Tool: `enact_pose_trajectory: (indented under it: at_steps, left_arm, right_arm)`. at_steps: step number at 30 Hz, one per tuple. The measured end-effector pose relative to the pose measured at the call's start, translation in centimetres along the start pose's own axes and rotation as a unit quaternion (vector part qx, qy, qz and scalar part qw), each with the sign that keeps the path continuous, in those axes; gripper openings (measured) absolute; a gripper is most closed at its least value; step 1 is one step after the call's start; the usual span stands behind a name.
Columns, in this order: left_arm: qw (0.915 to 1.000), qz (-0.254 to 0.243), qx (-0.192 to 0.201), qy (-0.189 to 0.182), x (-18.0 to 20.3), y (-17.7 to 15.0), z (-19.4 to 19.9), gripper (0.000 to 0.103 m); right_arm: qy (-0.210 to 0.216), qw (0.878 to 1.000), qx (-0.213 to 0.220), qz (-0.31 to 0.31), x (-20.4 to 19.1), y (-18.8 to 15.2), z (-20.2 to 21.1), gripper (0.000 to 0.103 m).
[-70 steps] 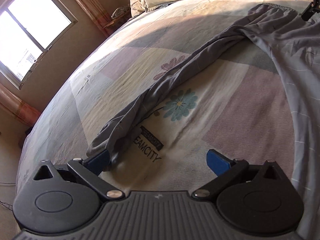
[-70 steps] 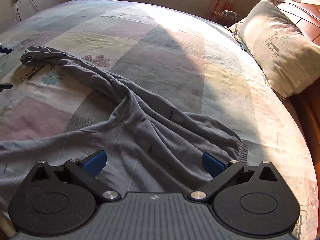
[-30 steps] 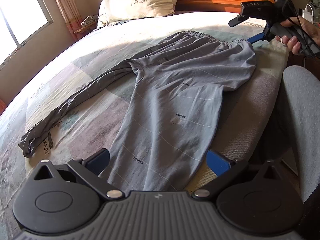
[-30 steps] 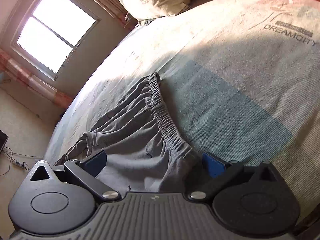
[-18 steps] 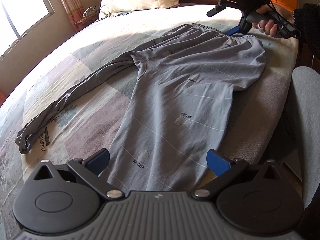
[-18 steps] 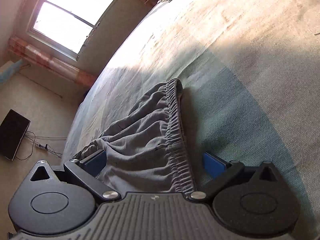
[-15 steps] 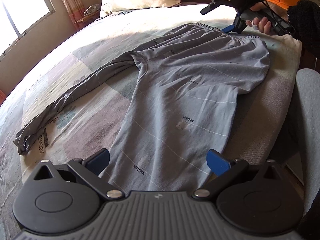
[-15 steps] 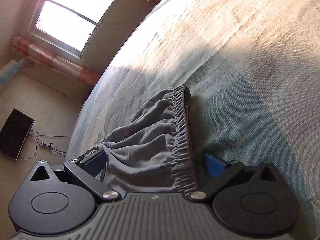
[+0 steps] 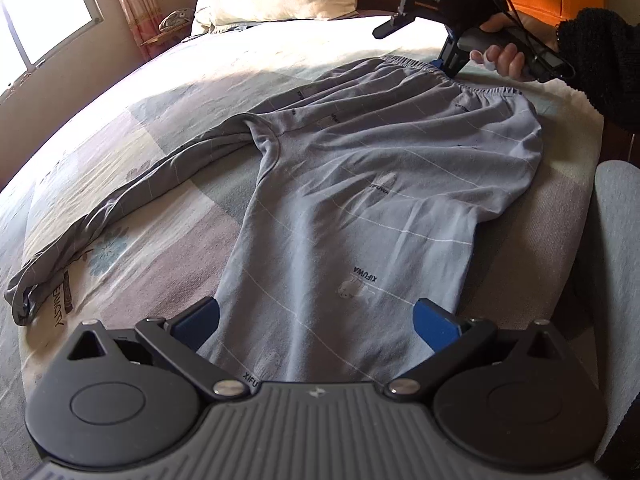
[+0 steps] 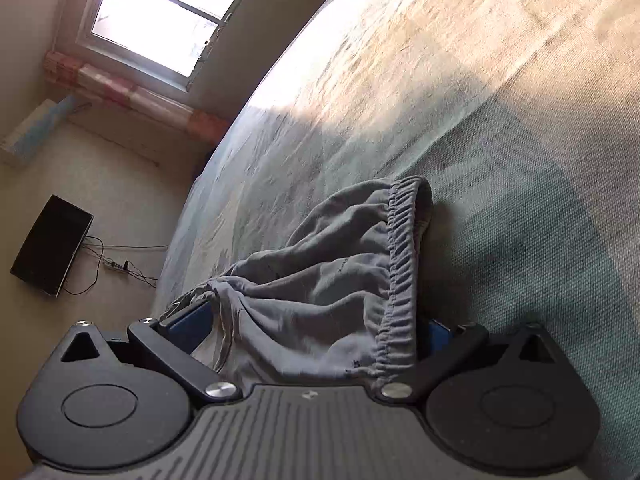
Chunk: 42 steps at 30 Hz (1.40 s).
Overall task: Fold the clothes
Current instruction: 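Close the right gripper on the waistband edge and tug it straight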
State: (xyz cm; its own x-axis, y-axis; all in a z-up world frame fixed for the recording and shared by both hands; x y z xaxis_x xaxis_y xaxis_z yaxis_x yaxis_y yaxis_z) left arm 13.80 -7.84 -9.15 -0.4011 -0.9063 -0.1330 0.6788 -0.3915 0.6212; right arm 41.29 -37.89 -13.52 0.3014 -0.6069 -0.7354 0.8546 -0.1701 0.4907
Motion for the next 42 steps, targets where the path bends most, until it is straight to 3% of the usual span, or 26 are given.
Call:
enact_pose_trajectory:
  at_steps: [1, 3, 5, 6, 7, 8, 18, 20, 23, 26, 30, 33, 36, 39, 40, 42]
  left_arm:
    - [1.0000, 0.002, 0.001, 0.000, -0.1, 0.0, 0.0, 0.102]
    - [1.0000, 0.007, 0.003, 0.003, -0.2, -0.1, 0.0, 0.102]
    - [0.9999, 0.013, -0.001, 0.002, -0.4, -0.4, -0.2, 0.102]
    - [0.9999, 0.013, -0.004, 0.003, -0.3, -0.6, -0.4, 0.102]
    - [0.9999, 0.013, -0.007, 0.004, -0.3, -0.7, -0.6, 0.102]
    - [0.9999, 0.011, -0.009, 0.005, -0.2, -0.8, -0.7, 0.102]
    - [0.9997, 0.017, -0.001, 0.019, -1.0, -0.5, -0.2, 0.102]
    - [0.9997, 0.019, 0.000, 0.018, -1.1, -0.5, -0.1, 0.102]
    - [0.9998, 0.011, 0.004, 0.016, -0.9, -0.6, 0.3, 0.102]
    - [0.9998, 0.003, 0.011, 0.014, -0.6, -0.7, 0.8, 0.102]
    - [0.9997, 0.007, 0.024, 0.007, -0.3, -0.7, 1.3, 0.102]
    - [0.9996, 0.002, 0.029, -0.001, 0.3, -0.8, 1.8, 0.102]
    - [0.9994, -0.017, 0.031, 0.001, 1.1, -1.0, 2.4, 0.102]
    - [0.9991, -0.025, 0.032, 0.007, 1.5, -1.4, 3.3, 0.102]
    - [0.9991, -0.025, 0.032, 0.010, 1.5, -1.5, 3.7, 0.102]
    - [0.9990, -0.025, 0.032, 0.017, 1.5, -1.9, 4.3, 0.102]
  right_arm:
    - [-0.008, 1.000, 0.003, 0.003, -0.1, 0.3, -0.3, 0.103]
    - [-0.041, 0.998, -0.005, 0.040, -0.8, -0.2, -0.3, 0.090]
    - [-0.083, 0.993, -0.011, 0.077, -0.9, -0.7, 0.1, 0.053]
    - [-0.102, 0.992, -0.013, 0.074, -0.6, -0.8, 0.4, 0.043]
    - [-0.120, 0.990, -0.016, 0.069, -0.2, -0.8, 0.7, 0.018]
    - [-0.127, 0.989, -0.013, 0.069, -0.1, -0.7, 0.8, 0.012]
    - [-0.195, 0.976, 0.016, 0.097, 1.3, 3.5, 0.0, 0.012]
    - [-0.219, 0.971, 0.012, 0.097, 1.9, 3.4, -0.2, 0.021]
    - [-0.226, 0.970, 0.040, 0.074, 1.5, 2.5, 2.2, 0.028]
    - [-0.230, 0.968, 0.075, 0.066, 0.1, 0.7, 6.7, 0.046]
    - [-0.199, 0.976, 0.093, 0.014, -1.2, -5.3, 12.7, 0.051]
    - [-0.170, 0.982, 0.075, -0.033, -1.1, -10.7, 13.9, 0.056]
    - [-0.162, 0.985, 0.047, -0.047, -1.6, -14.7, 12.5, 0.056]
    - [-0.151, 0.986, 0.060, -0.038, -2.6, -15.3, 11.1, 0.056]
    - [-0.164, 0.985, 0.060, -0.021, -2.8, -15.2, 10.6, 0.051]
    - [-0.182, 0.982, 0.057, 0.001, -3.0, -15.1, 10.0, 0.019]
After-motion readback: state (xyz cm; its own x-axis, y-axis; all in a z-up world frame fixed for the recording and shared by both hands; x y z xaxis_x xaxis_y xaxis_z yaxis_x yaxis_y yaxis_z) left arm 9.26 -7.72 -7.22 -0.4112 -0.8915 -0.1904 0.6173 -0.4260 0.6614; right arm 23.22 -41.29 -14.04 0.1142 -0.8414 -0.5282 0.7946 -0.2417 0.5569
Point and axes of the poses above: each gripper's, at about its wrist camera, not at the fingertips, and z roughly against the way its jaws point, x to its right, y to its top, the point moved 6 cm from there along -z, roughly the way its jaws point, and after that the axes turned 8 degrees about z, right-handed, at the moved point
